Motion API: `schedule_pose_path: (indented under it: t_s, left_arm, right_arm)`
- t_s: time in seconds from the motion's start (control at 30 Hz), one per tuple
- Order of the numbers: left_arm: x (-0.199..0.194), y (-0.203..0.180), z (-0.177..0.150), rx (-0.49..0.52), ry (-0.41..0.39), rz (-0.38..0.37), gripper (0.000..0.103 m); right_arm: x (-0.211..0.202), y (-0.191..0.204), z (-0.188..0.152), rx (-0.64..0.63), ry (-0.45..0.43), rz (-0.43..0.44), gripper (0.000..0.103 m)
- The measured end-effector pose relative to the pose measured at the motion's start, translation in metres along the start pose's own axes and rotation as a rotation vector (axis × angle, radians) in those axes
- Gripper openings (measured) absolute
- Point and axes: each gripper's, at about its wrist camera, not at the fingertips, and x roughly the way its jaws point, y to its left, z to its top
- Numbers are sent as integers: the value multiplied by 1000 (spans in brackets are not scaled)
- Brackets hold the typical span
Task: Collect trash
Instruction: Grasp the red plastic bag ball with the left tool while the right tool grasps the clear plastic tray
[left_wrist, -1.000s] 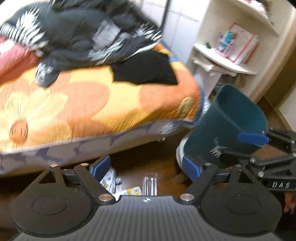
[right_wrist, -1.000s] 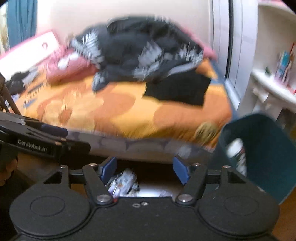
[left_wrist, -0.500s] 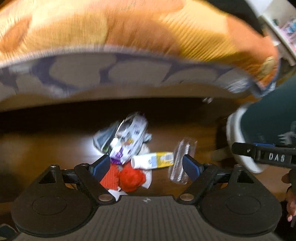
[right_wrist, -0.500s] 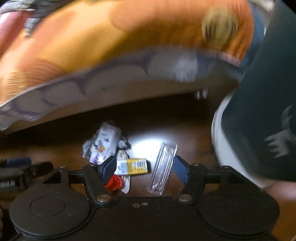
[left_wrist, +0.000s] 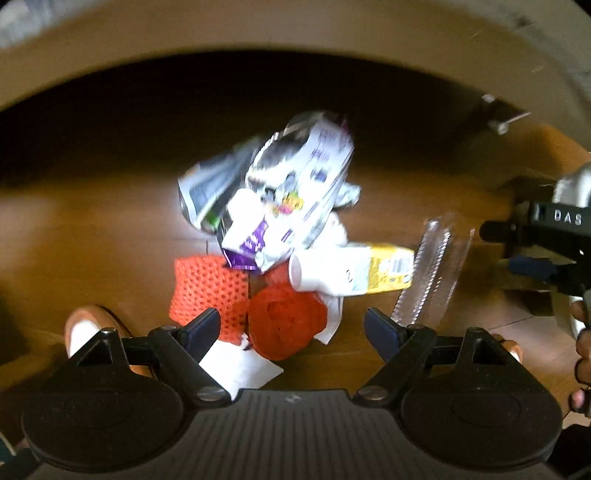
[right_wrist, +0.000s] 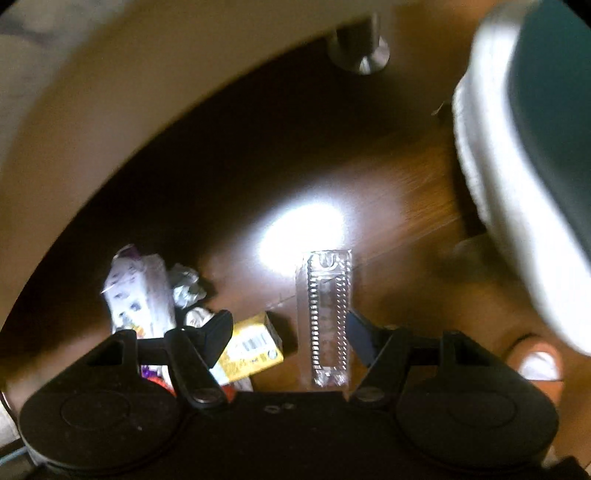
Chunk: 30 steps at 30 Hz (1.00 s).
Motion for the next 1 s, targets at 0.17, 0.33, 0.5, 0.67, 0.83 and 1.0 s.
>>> schedule_pose_path:
  t_s: [0.17,0.33,0.5,0.67,0.83,1.0]
  left_arm:
    - [34,2,1,22,67,22,85]
    - [63,-4,-2,68,116,38,85]
    - [88,-5,-4,96,152,50,85]
    - [106,1,-2,83,178,36,72]
    - [111,1,-1,81,187,10,59]
    - [111,-1,-1,80,183,5,53]
  right_arm:
    - [40,-2,10,-11,45,-46,67]
    - [64,-7,10,-25,58,-102,67]
    - [82,-5,12,-70,84,-124,67]
    - [94,-4,15,-73,85,-141,67]
    - [98,-5,16,-72,83,-137,66]
    - [100,1,16,-113,75,-169,39]
